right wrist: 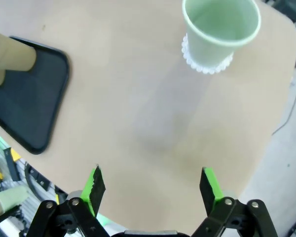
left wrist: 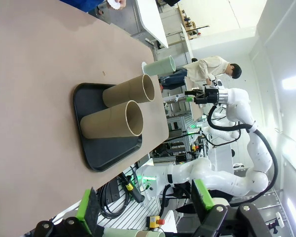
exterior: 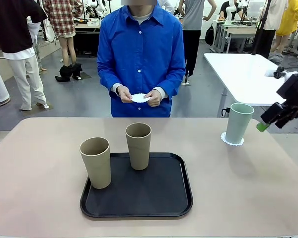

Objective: Place coasters on the table and set cups on them.
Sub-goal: Take one Reusable plastic cup from the Flat Tray and place it on a coaster set by the human.

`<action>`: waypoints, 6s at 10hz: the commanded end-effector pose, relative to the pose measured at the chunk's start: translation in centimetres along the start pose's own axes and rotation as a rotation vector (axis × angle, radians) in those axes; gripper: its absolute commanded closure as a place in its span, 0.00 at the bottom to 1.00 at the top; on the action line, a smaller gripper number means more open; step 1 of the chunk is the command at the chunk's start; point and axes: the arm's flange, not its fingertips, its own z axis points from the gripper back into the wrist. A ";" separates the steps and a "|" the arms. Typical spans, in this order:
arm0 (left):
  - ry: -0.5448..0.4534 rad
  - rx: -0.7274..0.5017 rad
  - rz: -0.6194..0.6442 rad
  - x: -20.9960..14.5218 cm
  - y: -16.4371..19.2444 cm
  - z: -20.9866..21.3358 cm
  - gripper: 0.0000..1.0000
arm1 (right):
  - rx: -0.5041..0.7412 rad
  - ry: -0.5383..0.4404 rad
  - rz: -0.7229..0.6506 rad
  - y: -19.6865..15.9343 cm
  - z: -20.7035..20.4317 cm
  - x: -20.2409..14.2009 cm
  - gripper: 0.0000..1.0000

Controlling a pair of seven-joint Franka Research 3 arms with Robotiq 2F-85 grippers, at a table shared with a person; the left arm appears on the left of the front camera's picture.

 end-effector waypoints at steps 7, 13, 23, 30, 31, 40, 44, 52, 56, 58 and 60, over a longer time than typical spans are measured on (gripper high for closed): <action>-0.009 -0.021 -0.011 0.0 -0.1 0.2 0.00 | 0.584 -0.086 -0.140 -5.6 4.0 -4.4 0.00; -0.009 -0.021 -0.011 0.0 -0.1 0.2 0.00 | 0.792 -0.215 -0.436 -16.5 1.6 -8.8 0.00; -0.009 -0.021 -0.011 0.0 -0.1 0.2 0.00 | 1.006 -0.373 -0.445 -23.2 0.7 -15.0 0.00; -0.009 -0.021 -0.011 0.0 -0.1 0.2 0.00 | 0.976 -0.331 -0.467 -22.1 0.7 -15.1 0.00; -0.009 -0.021 -0.011 0.0 -0.1 0.2 0.00 | 0.976 -0.331 -0.467 -22.1 0.7 -15.1 0.00; -0.009 -0.021 -0.011 0.0 -0.1 0.2 0.00 | 0.976 -0.331 -0.467 -22.1 0.7 -15.1 0.00; -0.009 -0.021 -0.011 0.0 -0.1 0.2 0.00 | 0.976 -0.331 -0.467 -22.1 0.7 -15.1 0.00; -0.009 -0.021 -0.011 0.0 -0.1 0.2 0.00 | 0.976 -0.331 -0.467 -22.1 0.7 -15.1 0.00; -0.009 -0.021 -0.011 0.0 -0.1 0.2 0.00 | 0.976 -0.331 -0.467 -22.1 0.7 -15.1 0.00; -0.009 -0.021 -0.011 0.0 -0.1 0.2 0.00 | 0.976 -0.331 -0.467 -22.1 0.7 -15.1 0.00; -0.009 -0.021 -0.011 0.0 -0.1 0.2 0.00 | 0.976 -0.331 -0.467 -22.1 0.7 -15.1 0.00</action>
